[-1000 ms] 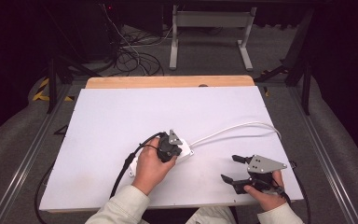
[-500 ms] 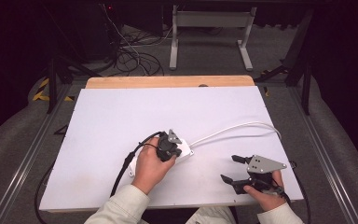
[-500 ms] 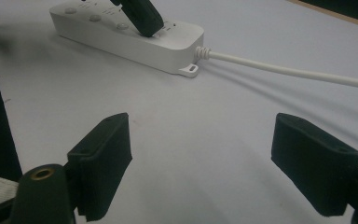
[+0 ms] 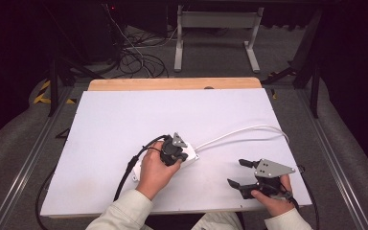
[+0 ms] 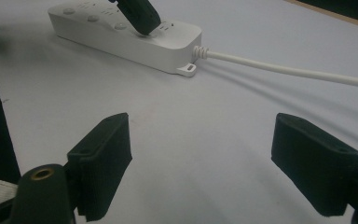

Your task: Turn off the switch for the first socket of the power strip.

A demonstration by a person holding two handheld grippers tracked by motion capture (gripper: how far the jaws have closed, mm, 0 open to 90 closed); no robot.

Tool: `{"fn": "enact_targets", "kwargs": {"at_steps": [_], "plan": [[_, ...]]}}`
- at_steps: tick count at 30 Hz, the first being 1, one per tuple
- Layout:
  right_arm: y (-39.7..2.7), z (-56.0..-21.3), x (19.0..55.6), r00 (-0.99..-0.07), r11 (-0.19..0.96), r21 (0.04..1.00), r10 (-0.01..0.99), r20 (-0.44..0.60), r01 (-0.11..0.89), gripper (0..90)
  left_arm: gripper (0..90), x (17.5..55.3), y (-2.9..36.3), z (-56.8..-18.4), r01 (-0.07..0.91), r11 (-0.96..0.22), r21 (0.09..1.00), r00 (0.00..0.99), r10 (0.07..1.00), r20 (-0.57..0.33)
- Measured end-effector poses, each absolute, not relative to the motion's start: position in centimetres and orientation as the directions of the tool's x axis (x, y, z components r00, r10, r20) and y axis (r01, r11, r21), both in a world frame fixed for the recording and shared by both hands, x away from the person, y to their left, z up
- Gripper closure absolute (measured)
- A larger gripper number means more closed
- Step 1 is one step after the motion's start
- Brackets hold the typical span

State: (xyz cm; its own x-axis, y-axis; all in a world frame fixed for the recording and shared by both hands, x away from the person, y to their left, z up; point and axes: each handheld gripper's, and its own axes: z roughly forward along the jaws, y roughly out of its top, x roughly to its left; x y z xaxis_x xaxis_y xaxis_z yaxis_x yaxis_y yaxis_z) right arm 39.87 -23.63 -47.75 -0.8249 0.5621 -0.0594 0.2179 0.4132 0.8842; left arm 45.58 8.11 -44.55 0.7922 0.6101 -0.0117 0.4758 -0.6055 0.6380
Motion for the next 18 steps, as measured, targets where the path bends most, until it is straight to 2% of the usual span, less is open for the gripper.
{"fn": "enact_targets", "kwargs": {"at_steps": [18], "plan": [[-23.7, -47.8, 39.9, -0.823, 0.414, 0.884, 0.564, -0.06, 0.219, 20.3, 90.0, 42.9, 9.8, -40.9, 0.396, -0.544, 0.74, 0.819, 0.574, -0.017]]}}
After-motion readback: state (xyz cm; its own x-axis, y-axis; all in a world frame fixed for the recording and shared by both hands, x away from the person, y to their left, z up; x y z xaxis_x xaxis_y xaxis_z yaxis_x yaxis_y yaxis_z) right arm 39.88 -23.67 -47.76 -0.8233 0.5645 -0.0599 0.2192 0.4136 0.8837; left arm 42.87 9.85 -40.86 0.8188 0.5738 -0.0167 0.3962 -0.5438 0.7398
